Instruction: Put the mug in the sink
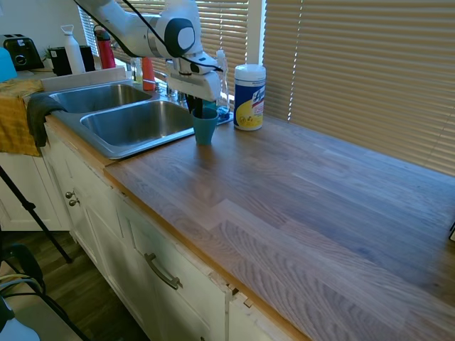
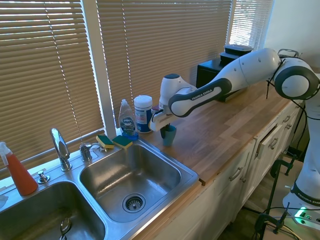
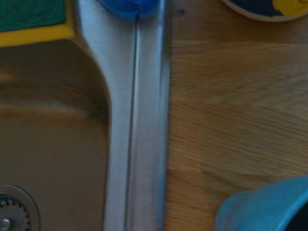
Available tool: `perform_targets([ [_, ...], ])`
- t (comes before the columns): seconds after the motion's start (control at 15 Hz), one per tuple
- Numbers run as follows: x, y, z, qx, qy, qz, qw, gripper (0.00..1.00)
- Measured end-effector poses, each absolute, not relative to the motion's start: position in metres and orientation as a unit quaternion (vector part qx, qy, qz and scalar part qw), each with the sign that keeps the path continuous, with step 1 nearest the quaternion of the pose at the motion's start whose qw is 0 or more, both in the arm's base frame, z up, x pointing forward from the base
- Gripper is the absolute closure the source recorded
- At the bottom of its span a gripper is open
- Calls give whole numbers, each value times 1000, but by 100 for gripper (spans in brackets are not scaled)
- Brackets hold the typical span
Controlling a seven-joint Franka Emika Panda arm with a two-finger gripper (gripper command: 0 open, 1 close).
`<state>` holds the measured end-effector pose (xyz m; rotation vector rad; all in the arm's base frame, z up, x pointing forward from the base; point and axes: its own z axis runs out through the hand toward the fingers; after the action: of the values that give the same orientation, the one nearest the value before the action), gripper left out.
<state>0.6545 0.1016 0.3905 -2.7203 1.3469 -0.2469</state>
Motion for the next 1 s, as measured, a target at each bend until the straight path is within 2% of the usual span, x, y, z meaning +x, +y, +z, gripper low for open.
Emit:
perform_targets([
  [0.4, 622, 184, 447, -902, 413, -115, 47, 100],
  [0.67, 617, 260, 442, -910, 393, -122, 53, 100],
  [0.87, 638, 295, 413, -911, 390, -124, 56, 100],
  [1.0, 643, 299, 410, -911, 388, -126, 57, 100],
])
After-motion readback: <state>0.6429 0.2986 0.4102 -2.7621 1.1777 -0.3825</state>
